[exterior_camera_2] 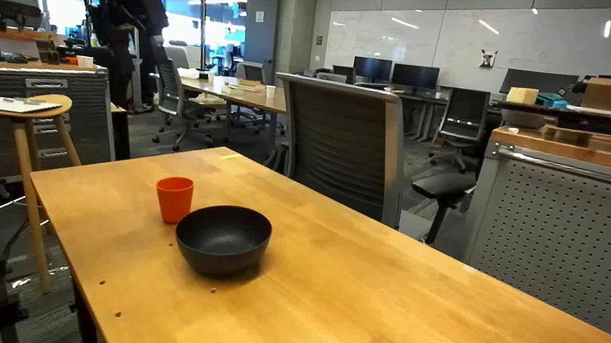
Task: Put the orange cup inside the black bowl
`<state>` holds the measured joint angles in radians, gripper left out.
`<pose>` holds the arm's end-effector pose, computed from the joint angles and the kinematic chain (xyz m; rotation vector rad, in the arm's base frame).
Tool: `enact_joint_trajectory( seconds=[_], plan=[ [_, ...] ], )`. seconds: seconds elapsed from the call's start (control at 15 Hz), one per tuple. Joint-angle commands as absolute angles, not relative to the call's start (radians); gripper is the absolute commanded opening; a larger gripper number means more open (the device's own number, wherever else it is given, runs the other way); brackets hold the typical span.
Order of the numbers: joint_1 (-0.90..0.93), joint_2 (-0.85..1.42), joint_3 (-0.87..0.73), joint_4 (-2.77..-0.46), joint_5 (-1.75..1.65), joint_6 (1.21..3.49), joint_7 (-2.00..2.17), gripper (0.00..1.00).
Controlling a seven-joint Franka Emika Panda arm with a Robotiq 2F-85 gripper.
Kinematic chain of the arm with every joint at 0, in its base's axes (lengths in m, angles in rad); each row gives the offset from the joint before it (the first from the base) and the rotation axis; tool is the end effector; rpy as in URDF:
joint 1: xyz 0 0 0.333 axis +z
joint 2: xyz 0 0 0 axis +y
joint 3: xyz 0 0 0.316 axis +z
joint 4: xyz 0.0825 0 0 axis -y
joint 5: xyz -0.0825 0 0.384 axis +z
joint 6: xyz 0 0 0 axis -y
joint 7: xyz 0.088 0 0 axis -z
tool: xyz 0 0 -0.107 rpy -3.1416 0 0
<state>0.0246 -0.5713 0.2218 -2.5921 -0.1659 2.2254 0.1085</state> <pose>0.3789 0.0918 0.4595 2.8818 0.2949 0.3312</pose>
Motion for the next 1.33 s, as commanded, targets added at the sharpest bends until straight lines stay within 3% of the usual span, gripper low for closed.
enact_joint_trajectory(
  seconds=[0.0,0.27,1.27],
  plan=[
    [0.044,-0.569,0.204,-2.587,-0.179,2.221,0.118,1.00],
    [0.044,-0.570,0.204,-2.584,-0.179,2.221,0.118,1.00],
    [0.073,0.160,0.177,-2.344,-0.141,2.538,0.349,1.00]
  ],
)
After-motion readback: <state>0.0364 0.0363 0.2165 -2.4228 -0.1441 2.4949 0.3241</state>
